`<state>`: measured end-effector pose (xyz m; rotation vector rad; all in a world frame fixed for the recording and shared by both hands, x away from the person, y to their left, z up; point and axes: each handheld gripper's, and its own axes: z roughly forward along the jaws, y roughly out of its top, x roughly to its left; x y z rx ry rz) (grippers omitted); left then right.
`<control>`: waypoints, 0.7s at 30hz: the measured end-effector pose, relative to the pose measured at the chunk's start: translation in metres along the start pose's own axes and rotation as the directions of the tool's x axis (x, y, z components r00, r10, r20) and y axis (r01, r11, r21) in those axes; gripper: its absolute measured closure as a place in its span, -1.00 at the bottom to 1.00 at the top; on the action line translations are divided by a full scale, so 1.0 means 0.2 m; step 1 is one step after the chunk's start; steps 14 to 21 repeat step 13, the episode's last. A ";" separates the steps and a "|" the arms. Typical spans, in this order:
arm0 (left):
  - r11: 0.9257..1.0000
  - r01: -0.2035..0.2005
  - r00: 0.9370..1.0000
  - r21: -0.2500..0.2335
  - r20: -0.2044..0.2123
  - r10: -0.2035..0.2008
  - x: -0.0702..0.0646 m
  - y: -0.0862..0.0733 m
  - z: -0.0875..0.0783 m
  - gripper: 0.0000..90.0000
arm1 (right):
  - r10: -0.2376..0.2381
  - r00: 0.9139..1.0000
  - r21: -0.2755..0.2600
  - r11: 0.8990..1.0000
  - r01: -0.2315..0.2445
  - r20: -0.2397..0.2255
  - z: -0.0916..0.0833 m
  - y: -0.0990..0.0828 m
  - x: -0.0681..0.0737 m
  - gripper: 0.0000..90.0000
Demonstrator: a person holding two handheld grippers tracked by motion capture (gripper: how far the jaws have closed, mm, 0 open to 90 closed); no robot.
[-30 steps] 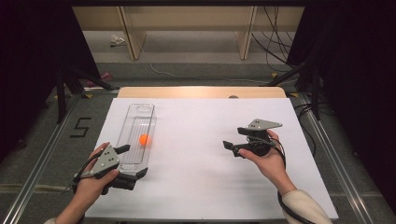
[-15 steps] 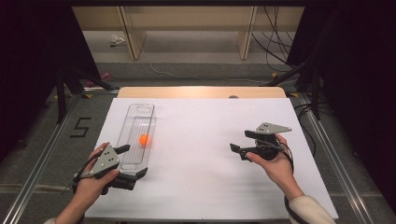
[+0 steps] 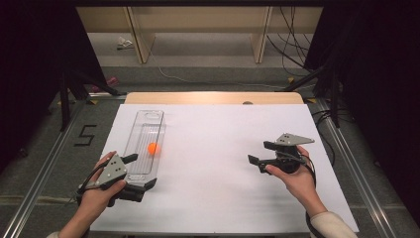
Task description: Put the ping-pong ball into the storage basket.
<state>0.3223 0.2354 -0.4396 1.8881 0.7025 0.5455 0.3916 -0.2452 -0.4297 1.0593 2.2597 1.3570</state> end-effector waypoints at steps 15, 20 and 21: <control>1.000 -0.002 1.000 0.000 0.003 0.002 0.00 0.00 0.01 -1.00 | -0.002 1.000 -0.003 1.000 0.002 0.003 0.00 0.00 0.00 -0.63; 1.000 -0.002 1.000 0.000 0.003 0.002 0.00 0.00 0.01 -1.00 | -0.002 1.000 -0.003 1.000 0.002 0.003 0.00 0.00 0.00 -0.63; 1.000 -0.002 1.000 0.000 0.003 0.002 0.00 0.00 0.01 -1.00 | -0.002 1.000 -0.003 1.000 0.002 0.003 0.00 0.00 0.00 -0.63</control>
